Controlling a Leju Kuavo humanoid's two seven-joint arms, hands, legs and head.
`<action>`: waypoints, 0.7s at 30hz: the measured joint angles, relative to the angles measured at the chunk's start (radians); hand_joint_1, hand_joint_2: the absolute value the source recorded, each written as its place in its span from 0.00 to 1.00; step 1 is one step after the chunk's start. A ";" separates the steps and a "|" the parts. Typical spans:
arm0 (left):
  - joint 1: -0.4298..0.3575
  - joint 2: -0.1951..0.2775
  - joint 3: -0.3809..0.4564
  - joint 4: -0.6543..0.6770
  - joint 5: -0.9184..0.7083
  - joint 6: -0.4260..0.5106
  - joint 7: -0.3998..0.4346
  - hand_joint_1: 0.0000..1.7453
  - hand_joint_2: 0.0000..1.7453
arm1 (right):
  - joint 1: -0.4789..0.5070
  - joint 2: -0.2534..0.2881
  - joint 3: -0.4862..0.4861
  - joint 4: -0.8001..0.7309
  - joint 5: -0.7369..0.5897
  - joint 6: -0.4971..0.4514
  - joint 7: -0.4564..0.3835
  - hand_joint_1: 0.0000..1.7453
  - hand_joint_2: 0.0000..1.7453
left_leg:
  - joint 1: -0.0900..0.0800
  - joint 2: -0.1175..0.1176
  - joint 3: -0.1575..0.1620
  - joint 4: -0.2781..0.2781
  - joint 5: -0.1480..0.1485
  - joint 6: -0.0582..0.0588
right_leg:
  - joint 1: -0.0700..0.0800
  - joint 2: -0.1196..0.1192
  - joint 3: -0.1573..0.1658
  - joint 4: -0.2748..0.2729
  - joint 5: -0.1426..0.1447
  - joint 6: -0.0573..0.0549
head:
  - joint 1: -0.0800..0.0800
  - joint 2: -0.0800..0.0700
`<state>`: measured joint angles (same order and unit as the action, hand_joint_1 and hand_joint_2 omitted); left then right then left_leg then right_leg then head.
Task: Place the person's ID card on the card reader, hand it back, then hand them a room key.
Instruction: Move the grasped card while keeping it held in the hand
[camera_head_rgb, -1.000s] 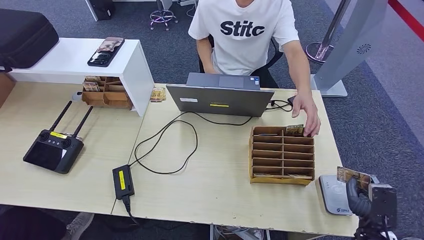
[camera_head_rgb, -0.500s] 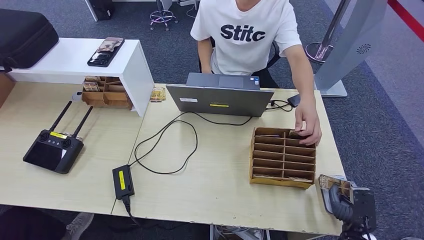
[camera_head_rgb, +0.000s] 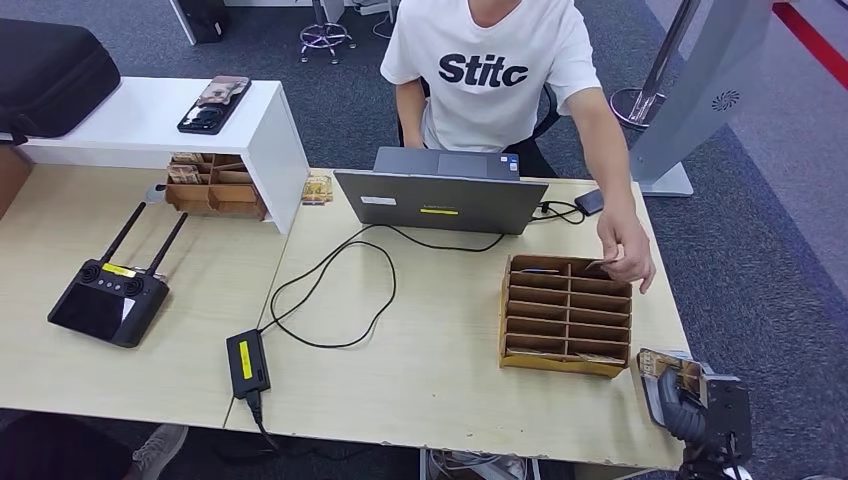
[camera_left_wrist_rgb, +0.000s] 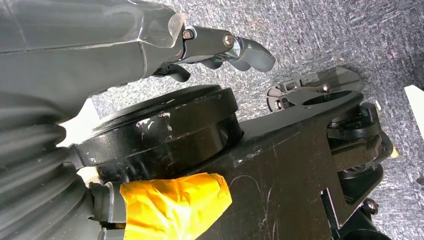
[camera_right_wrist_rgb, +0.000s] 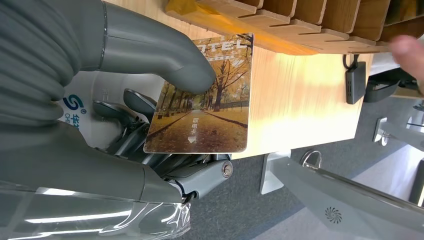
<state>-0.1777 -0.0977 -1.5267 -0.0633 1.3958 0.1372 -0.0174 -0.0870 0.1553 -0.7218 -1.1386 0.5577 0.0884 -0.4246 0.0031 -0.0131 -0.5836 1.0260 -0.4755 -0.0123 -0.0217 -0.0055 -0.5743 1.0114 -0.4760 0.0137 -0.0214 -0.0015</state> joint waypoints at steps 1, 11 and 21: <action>0.000 0.000 0.000 0.000 0.000 0.000 0.000 0.00 1.00 | -0.001 0.000 0.000 0.001 0.000 0.000 0.000 1.00 1.00 | 0.000 0.000 0.000 0.000 0.000 0.000 | 0.000 0.000 0.000 0.000 0.000 0.000 | 0.000 0.000; 0.000 0.000 0.000 0.000 0.000 0.000 0.001 0.00 1.00 | -0.006 0.000 0.000 0.010 0.000 0.000 0.000 1.00 1.00 | 0.000 0.000 0.002 0.000 0.000 0.000 | 0.000 0.000 0.002 -0.001 0.001 0.001 | 0.000 0.000; 0.000 0.000 0.000 0.000 0.000 0.000 0.001 0.00 1.00 | -0.007 0.000 0.000 0.015 0.000 0.000 0.000 1.00 1.00 | 0.000 0.001 0.004 0.000 0.000 0.000 | 0.000 0.000 0.005 -0.001 0.001 0.001 | 0.000 0.000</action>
<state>-0.1775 -0.0980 -1.5267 -0.0633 1.3958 0.1369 -0.0164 -0.0944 0.1553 -0.7218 -1.1233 0.5581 0.0881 -0.4246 0.0031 -0.0125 -0.5796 1.0262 -0.4757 -0.0119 -0.0217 -0.0050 -0.5697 1.0103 -0.4755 0.0144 -0.0214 -0.0015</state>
